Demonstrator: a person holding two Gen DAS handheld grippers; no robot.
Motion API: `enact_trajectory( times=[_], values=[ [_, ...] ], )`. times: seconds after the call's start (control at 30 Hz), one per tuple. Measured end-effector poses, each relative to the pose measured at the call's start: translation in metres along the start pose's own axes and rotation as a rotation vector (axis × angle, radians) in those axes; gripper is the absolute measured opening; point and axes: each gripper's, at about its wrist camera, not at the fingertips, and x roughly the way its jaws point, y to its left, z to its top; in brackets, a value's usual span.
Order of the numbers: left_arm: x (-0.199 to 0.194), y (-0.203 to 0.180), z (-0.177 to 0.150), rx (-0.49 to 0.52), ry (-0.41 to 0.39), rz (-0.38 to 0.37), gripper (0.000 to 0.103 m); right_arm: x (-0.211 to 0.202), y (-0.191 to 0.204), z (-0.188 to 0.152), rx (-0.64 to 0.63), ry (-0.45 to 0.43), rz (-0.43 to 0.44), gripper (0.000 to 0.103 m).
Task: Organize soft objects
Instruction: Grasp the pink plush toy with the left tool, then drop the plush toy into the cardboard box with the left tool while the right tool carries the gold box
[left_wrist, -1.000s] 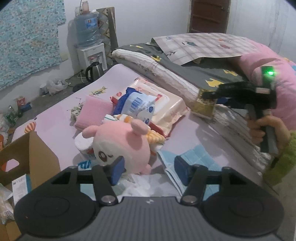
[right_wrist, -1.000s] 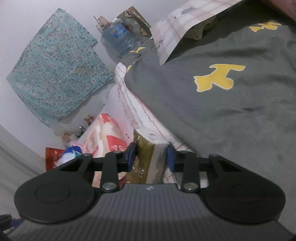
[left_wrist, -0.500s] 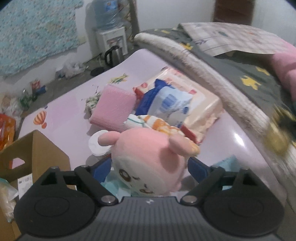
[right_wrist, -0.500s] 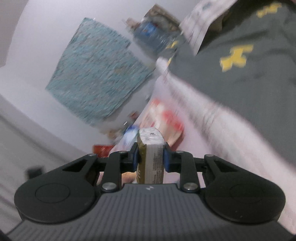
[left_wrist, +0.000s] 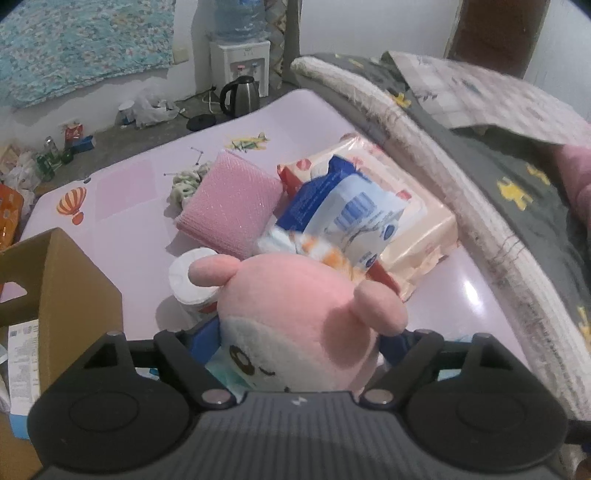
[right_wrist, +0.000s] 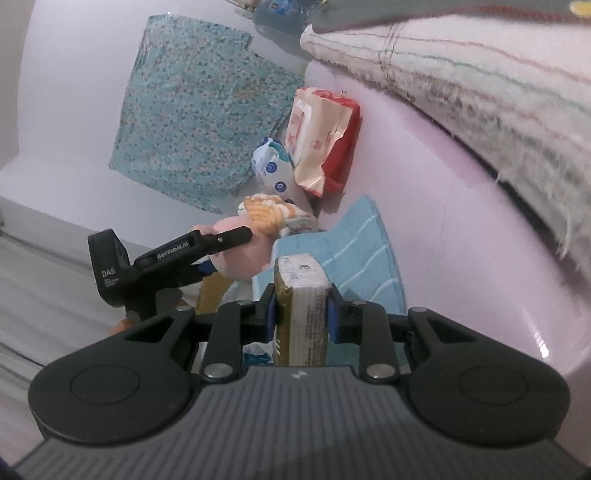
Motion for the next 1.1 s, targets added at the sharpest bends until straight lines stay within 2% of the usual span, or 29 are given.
enact_trajectory(
  times=[0.17, 0.4, 0.53, 0.67, 0.73, 0.83, 0.93, 1.1],
  values=[
    [-0.038, 0.004, -0.001, -0.035, -0.077, -0.059, 0.085, -0.006, 0.025, 0.003, -0.033, -0.036, 0.047, 0.024],
    [-0.123, 0.030, -0.016, -0.100, -0.240, -0.140, 0.085, -0.011, 0.075, 0.007, -0.104, -0.037, 0.124, 0.024],
    [-0.176, 0.060, -0.029, -0.146, -0.332, -0.129, 0.085, -0.004, 0.111, 0.004, -0.147, -0.016, 0.201, 0.024],
    [-0.211, 0.098, -0.043, -0.220, -0.360, -0.061, 0.085, 0.017, 0.150, -0.003, -0.198, 0.030, 0.259, 0.025],
    [-0.214, 0.120, -0.049, -0.273, -0.345, -0.051, 0.086, 0.033, 0.168, -0.007, -0.212, 0.062, 0.278, 0.024],
    [-0.203, 0.154, -0.058, -0.362, -0.278, -0.042, 0.086, 0.061, 0.190, -0.014, -0.221, 0.116, 0.303, 0.024],
    [-0.173, 0.188, -0.068, -0.467, -0.167, -0.048, 0.086, 0.095, 0.207, -0.022, -0.219, 0.174, 0.305, 0.024],
    [-0.116, 0.234, -0.081, -0.639, 0.015, -0.116, 0.085, 0.140, 0.227, -0.033, -0.207, 0.245, 0.266, 0.024]
  ],
)
